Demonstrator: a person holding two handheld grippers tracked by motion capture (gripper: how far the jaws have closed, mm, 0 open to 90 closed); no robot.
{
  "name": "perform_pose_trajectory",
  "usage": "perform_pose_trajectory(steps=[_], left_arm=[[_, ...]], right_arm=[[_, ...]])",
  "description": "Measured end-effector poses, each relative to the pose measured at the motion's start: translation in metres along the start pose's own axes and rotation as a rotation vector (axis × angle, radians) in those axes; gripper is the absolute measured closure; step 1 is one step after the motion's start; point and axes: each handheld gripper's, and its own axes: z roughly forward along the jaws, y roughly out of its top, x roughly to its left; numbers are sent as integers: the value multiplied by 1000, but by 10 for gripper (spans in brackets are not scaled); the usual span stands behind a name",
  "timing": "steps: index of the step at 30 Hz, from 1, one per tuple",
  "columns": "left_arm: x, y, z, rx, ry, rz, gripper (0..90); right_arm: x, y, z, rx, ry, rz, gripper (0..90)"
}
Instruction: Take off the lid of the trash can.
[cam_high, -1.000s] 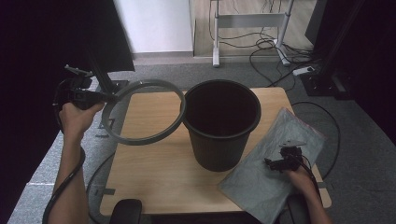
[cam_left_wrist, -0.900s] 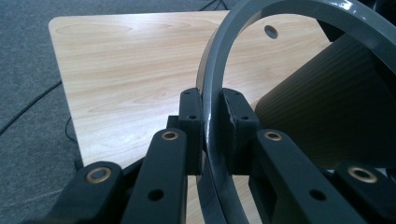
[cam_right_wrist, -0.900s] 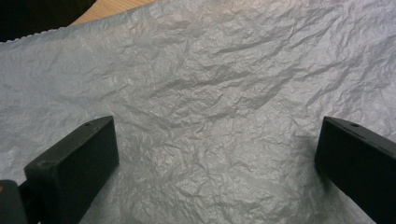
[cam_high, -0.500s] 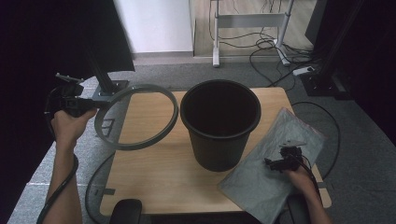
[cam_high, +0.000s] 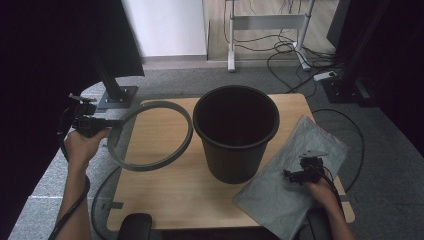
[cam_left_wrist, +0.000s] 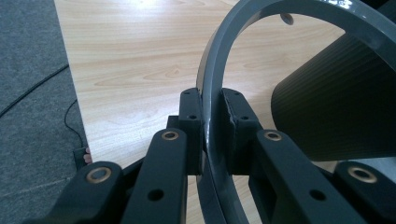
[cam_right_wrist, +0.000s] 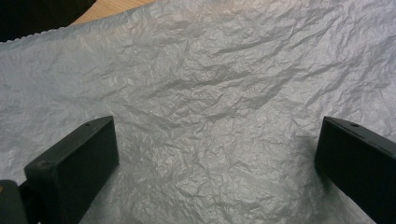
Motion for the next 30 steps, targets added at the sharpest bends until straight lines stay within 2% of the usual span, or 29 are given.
perform_pose_trajectory(steps=[19,30], left_arm=[[14,-39,39,-7,-4,19,793],[18,-59,63,-7,16,28,792]], right_arm=[[0,0,0,0,0,0,0],[0,0,0,0,0,0,0]])
